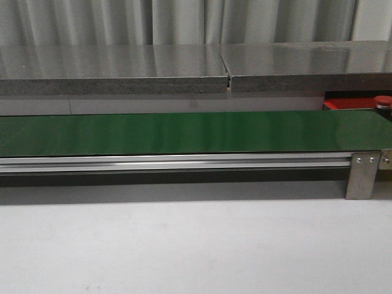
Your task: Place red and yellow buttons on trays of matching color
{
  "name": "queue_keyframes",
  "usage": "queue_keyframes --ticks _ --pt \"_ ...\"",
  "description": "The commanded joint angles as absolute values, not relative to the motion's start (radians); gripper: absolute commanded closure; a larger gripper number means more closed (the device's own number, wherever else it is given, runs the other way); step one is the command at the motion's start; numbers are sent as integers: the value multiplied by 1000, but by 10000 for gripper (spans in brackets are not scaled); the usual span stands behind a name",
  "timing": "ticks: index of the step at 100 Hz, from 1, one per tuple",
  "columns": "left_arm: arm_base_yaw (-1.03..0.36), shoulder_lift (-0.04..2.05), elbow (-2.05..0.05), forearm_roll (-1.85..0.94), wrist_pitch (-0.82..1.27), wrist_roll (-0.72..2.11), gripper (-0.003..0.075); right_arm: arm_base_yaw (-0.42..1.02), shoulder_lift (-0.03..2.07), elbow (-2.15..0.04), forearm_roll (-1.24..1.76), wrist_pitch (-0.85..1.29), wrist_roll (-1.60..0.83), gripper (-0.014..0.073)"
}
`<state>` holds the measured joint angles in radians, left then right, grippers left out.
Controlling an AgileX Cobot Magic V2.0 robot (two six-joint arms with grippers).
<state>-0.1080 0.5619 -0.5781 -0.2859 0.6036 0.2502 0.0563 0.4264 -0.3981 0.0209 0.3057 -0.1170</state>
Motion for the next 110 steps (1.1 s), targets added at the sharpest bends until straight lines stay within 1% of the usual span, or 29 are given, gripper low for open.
queue_keyframes --ticks 1,17,37,49,65,80,84,90,110 --pt "-114 563 -606 -302 536 250 739 53 382 -395 13 210 -124 714" --pt "-114 563 -606 -302 536 250 739 50 313 -328 18 168 -122 714" --pt "-114 563 -606 -302 536 250 739 2 259 -218 20 -29 -116 714" --pt "-114 563 -606 -302 536 250 739 -36 243 -159 -9 -75 -48 714" --pt "-114 563 -606 -302 536 250 739 -44 154 -72 -81 -127 39 714" --pt "-114 563 -606 -302 536 250 739 -44 49 21 -80 -154 56 714" --pt "-114 563 -606 -302 536 250 739 -44 18 17 -81 -93 56 714" --pt "-114 563 -606 -302 536 250 739 -45 -34 17 -81 -59 56 714" --pt "-114 569 -606 -302 539 250 739 -45 -26 17 -80 -74 56 714"
